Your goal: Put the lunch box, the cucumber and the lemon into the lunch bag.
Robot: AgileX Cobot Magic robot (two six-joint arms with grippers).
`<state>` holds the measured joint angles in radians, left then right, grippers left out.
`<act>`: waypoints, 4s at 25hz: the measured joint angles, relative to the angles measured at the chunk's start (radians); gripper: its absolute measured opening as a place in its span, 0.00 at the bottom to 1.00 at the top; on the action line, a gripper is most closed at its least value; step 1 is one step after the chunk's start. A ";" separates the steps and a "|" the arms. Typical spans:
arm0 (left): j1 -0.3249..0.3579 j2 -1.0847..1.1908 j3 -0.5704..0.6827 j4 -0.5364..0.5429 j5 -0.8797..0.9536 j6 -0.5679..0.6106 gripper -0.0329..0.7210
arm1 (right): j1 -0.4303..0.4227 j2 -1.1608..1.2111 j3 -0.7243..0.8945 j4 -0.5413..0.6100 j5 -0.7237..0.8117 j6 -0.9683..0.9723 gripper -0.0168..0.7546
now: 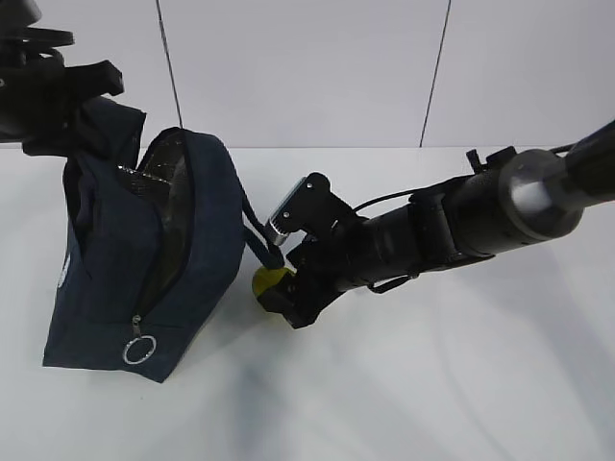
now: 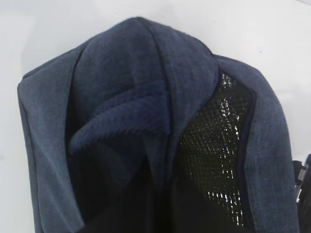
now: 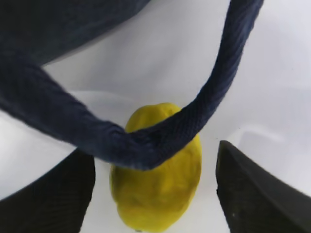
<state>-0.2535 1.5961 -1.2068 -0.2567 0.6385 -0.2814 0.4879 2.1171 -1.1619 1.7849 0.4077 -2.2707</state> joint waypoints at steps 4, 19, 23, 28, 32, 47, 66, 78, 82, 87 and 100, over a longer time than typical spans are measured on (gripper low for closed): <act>0.000 0.000 0.000 0.000 0.000 0.000 0.03 | 0.000 0.005 -0.003 0.000 0.000 0.006 0.78; 0.000 0.000 0.000 -0.002 0.000 0.000 0.03 | 0.000 0.047 -0.017 0.001 -0.012 0.006 0.66; 0.000 0.000 0.000 -0.002 0.000 0.000 0.03 | 0.000 0.048 -0.025 0.001 -0.016 0.006 0.60; 0.000 0.000 0.000 -0.002 0.000 0.000 0.03 | 0.000 0.048 -0.025 0.001 -0.016 0.015 0.59; 0.000 0.000 0.000 -0.002 0.000 0.000 0.03 | 0.000 0.041 -0.025 0.001 -0.025 0.021 0.58; 0.000 0.000 0.000 -0.002 0.000 0.000 0.03 | 0.000 -0.107 0.108 -0.001 -0.214 0.103 0.58; 0.000 0.000 0.000 -0.002 0.000 0.000 0.03 | 0.000 -0.595 0.267 0.007 -0.158 0.377 0.58; 0.000 0.000 0.000 -0.006 0.000 0.000 0.03 | 0.012 -0.602 0.231 -0.048 0.138 0.468 0.58; 0.000 0.000 0.000 -0.010 0.000 0.000 0.03 | 0.057 -0.541 0.147 -0.048 0.144 0.469 0.58; 0.000 0.000 0.000 -0.015 0.000 0.001 0.03 | 0.083 -0.428 0.031 -0.046 0.159 0.474 0.58; 0.000 0.000 0.000 -0.033 0.000 0.002 0.03 | 0.100 -0.249 -0.122 -0.073 0.163 0.454 0.57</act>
<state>-0.2535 1.5961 -1.2068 -0.2893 0.6385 -0.2791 0.5881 1.8683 -1.2837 1.7120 0.5710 -1.8163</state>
